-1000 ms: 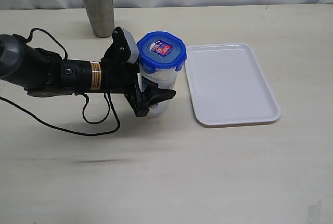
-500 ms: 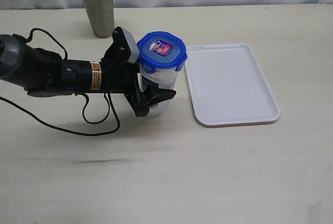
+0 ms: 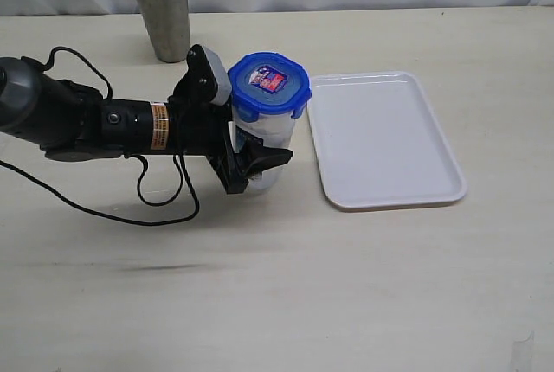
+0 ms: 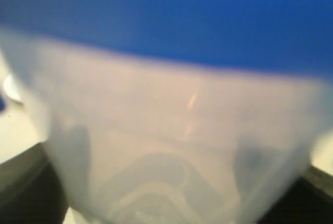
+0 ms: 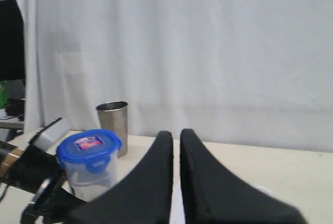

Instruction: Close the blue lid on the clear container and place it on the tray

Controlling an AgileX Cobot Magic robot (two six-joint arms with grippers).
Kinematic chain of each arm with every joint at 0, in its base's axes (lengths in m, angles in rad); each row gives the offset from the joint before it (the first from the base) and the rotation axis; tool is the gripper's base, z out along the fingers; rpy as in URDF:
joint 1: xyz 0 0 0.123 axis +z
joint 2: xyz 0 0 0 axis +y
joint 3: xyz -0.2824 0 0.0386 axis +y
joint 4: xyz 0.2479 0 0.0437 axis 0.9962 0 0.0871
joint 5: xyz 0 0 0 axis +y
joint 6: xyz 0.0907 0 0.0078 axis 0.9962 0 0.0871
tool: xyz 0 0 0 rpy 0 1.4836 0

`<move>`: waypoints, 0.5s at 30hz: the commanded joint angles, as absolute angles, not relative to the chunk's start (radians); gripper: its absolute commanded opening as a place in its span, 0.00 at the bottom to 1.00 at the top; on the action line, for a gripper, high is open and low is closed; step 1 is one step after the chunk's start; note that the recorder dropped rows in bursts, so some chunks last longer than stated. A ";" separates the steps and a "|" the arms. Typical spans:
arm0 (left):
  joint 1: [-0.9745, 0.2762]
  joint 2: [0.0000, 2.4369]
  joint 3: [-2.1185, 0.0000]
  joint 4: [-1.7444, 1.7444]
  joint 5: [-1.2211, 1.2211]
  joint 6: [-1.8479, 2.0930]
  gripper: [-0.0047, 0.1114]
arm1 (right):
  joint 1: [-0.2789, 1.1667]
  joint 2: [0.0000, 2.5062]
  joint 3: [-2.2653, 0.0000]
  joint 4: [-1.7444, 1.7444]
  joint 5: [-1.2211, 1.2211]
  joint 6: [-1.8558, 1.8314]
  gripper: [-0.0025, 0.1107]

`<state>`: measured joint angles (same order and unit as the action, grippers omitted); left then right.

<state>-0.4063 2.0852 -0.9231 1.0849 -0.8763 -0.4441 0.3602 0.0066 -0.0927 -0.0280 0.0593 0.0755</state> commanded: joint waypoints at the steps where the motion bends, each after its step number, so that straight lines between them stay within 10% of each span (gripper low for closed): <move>1: -0.407 2.074 -0.922 1.063 -0.924 -0.449 0.04 | 0.262 0.000 -0.023 -0.022 0.048 0.082 0.06; 15: -0.407 2.074 -0.922 1.063 -0.924 -0.449 0.04 | 0.204 0.000 0.000 -0.022 0.306 0.082 0.06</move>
<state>-0.4063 2.0852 -0.9231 1.0849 -0.8789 -0.4441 0.2118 0.0046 -0.0021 -0.0280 0.2964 0.0755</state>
